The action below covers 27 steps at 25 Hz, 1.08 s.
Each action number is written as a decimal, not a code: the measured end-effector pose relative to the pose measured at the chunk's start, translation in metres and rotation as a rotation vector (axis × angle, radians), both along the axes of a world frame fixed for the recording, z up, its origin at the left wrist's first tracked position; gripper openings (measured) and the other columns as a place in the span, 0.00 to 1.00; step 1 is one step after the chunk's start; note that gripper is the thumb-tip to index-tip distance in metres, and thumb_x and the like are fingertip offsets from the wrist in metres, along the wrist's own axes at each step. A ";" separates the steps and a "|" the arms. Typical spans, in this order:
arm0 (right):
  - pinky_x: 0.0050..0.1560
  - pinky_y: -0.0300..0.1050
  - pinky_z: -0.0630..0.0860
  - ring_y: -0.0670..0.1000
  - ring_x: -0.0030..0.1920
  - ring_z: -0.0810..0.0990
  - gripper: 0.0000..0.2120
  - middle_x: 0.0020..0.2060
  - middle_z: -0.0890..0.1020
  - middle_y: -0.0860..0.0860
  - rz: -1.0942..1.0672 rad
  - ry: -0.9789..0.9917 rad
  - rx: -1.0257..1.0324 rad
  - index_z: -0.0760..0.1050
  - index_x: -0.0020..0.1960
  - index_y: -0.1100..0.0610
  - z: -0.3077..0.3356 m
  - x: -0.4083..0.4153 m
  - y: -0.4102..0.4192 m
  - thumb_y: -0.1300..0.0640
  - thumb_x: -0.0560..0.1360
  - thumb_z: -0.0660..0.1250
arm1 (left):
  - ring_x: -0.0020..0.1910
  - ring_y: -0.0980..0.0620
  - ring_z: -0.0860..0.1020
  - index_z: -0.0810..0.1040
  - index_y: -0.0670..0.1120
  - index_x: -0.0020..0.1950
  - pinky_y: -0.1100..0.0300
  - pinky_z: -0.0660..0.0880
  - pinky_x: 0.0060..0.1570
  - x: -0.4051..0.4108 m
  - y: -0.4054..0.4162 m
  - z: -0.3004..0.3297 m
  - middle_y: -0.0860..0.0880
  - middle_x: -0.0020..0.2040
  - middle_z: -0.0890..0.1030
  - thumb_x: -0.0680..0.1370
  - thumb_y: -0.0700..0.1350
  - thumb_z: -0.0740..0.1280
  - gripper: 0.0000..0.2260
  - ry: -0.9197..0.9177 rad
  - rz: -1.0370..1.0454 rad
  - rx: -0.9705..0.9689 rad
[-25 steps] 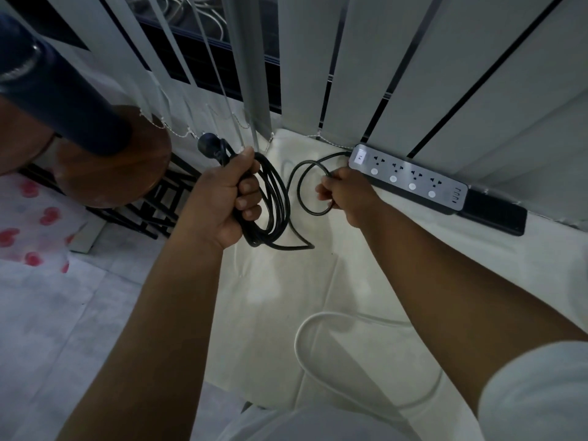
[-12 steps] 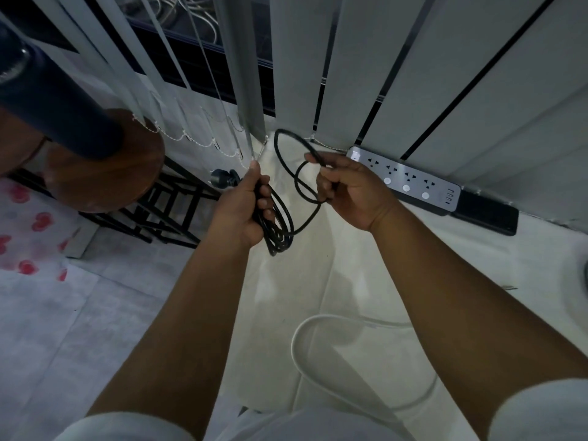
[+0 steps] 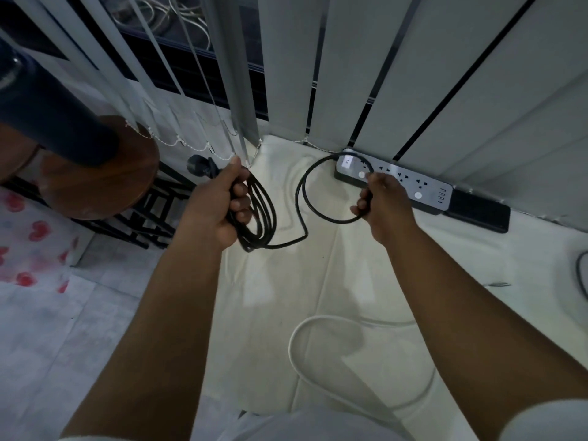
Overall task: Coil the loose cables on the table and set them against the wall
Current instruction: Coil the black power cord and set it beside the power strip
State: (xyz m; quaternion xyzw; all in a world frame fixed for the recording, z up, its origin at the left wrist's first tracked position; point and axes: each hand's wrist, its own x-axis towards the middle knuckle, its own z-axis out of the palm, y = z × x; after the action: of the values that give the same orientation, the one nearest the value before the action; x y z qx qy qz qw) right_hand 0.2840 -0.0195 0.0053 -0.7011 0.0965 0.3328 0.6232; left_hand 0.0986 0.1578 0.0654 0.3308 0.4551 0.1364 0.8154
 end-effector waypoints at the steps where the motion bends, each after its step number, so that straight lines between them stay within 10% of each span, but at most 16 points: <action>1: 0.43 0.51 0.81 0.53 0.36 0.79 0.12 0.42 0.80 0.55 0.067 -0.079 -0.198 0.73 0.61 0.59 -0.006 0.000 -0.005 0.56 0.81 0.59 | 0.20 0.60 0.62 0.75 0.48 0.39 0.66 0.60 0.19 -0.006 0.003 0.006 0.55 0.25 0.68 0.78 0.55 0.66 0.13 -0.017 -0.032 0.010; 3: 0.63 0.51 0.73 0.58 0.57 0.78 0.19 0.59 0.79 0.59 0.247 -0.414 -0.548 0.70 0.68 0.60 -0.012 -0.011 -0.012 0.56 0.79 0.63 | 0.19 0.60 0.63 0.75 0.48 0.40 0.66 0.61 0.19 -0.015 0.007 0.020 0.55 0.25 0.68 0.78 0.55 0.66 0.13 -0.064 -0.089 0.019; 6: 0.70 0.44 0.63 0.58 0.66 0.73 0.20 0.63 0.78 0.59 0.551 -0.919 -0.316 0.75 0.67 0.61 0.000 -0.046 -0.007 0.57 0.76 0.68 | 0.19 0.60 0.63 0.75 0.48 0.40 0.66 0.61 0.19 -0.013 0.001 0.037 0.56 0.25 0.69 0.78 0.56 0.65 0.13 -0.142 -0.131 0.016; 10: 0.67 0.49 0.68 0.54 0.66 0.73 0.12 0.52 0.84 0.55 1.171 -0.811 0.001 0.82 0.53 0.58 0.006 -0.092 -0.004 0.57 0.74 0.63 | 0.19 0.60 0.63 0.75 0.48 0.39 0.67 0.61 0.20 -0.006 -0.004 0.055 0.56 0.24 0.68 0.80 0.56 0.63 0.14 -0.164 -0.105 0.035; 19: 0.64 0.56 0.69 0.55 0.80 0.50 0.15 0.76 0.66 0.44 1.593 -1.337 -0.616 0.73 0.66 0.52 -0.002 -0.031 -0.012 0.55 0.83 0.55 | 0.17 0.59 0.62 0.74 0.49 0.42 0.68 0.57 0.20 -0.040 0.004 0.091 0.56 0.23 0.66 0.80 0.56 0.59 0.14 -0.269 -0.268 0.140; 27: 0.59 0.50 0.70 0.56 0.72 0.68 0.13 0.59 0.81 0.49 1.698 -1.360 -0.707 0.78 0.57 0.50 0.026 0.012 0.029 0.47 0.82 0.57 | 0.16 0.60 0.65 0.73 0.51 0.43 0.70 0.60 0.18 -0.057 0.014 0.119 0.56 0.23 0.69 0.78 0.59 0.56 0.14 -0.406 -0.388 0.233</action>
State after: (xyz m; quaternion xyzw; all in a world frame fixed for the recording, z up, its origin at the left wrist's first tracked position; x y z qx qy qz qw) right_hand 0.2958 0.0095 0.0313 -0.7110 -0.6774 0.1523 -0.1119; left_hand 0.0412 0.1713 0.1846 0.4687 0.1924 0.0927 0.8572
